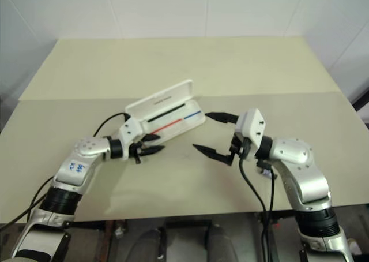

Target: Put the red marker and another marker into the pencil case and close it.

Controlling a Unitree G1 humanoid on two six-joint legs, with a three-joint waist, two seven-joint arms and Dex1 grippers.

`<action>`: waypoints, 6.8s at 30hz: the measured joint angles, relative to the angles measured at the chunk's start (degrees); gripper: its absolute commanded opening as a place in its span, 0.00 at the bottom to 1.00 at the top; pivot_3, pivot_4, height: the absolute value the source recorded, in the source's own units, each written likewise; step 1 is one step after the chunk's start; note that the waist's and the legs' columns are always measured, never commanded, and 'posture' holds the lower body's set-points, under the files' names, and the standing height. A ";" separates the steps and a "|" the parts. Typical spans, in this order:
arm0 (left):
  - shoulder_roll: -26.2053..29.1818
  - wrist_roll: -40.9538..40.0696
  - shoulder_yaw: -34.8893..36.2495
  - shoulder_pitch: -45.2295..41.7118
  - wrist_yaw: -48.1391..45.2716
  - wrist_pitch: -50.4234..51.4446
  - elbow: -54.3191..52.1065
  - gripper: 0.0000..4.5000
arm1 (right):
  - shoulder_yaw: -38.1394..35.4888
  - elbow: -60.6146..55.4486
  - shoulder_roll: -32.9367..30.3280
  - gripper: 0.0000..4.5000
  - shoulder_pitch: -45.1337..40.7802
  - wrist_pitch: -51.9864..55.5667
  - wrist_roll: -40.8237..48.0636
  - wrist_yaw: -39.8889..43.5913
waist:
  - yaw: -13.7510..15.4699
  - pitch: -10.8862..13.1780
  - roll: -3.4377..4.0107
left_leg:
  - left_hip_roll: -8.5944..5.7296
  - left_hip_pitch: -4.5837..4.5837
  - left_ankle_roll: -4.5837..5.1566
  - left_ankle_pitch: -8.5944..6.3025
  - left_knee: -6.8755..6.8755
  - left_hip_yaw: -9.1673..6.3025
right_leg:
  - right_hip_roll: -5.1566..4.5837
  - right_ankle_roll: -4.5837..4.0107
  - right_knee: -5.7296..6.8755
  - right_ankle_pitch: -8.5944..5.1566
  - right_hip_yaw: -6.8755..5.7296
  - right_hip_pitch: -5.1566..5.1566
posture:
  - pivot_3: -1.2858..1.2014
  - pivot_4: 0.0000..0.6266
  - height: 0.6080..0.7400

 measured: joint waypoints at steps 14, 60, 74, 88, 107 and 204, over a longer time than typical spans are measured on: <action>4.64 0.50 -2.43 0.60 -4.90 -0.55 -4.38 0.00 | -0.03 1.71 -1.27 1.00 -0.09 -0.09 0.00 0.87 | 0.03 0.00 0.00 | 0.00 -0.02 0.00 -0.02 -0.07 0.03 | 0.01 -0.01 -0.07 -0.02 0.04 -0.02 | 0.52 0.24 1.00; 4.63 -0.02 -12.08 0.82 -14.48 3.00 -13.71 0.33 | -7.17 -4.24 -10.13 1.00 11.74 2.61 3.61 3.25 | 1.35 0.00 -0.01 | -0.02 -0.09 0.06 -0.07 0.29 0.06 | 0.05 -0.24 -0.07 -0.15 0.20 0.05 | 0.52 0.24 1.00; 8.87 -4.90 -5.75 2.73 -13.30 9.85 -25.31 0.33 | -5.91 -2.83 -8.73 1.00 10.31 2.47 2.98 3.30 | 1.19 0.00 -0.01 | -0.01 -0.08 0.07 -0.08 0.30 0.05 | 0.06 -0.25 -0.04 -0.15 0.22 0.05 | 0.52 0.24 1.00; 13.15 -16.52 18.06 28.50 -13.37 4.89 -32.34 0.97 | -8.63 -1.62 -12.13 1.00 8.82 3.68 5.18 5.97 | -0.07 0.00 -0.02 | 0.04 -0.02 0.10 -0.10 0.26 0.10 | -0.03 -0.93 -0.05 -0.52 0.19 0.04 | 0.52 0.24 1.00; 8.63 -13.68 42.79 44.30 1.38 -8.64 -23.40 0.99 | -6.18 -2.62 -10.60 1.00 3.13 5.30 6.78 6.04 | -0.10 -0.09 -0.19 | 0.06 -0.01 0.09 -0.15 0.28 0.32 | -0.19 -1.07 -0.34 -0.51 0.21 0.07 | 0.52 0.24 1.00; 6.00 -1.82 -1.73 4.38 -10.79 -16.13 -7.71 0.14 | -8.95 -12.39 -8.77 1.00 12.56 7.87 6.29 -7.38 | -0.01 -0.26 -0.33 | 0.16 0.01 0.17 -0.28 0.03 0.59 | 0.04 -0.06 -0.26 0.08 0.38 -0.11 | 0.52 0.24 1.00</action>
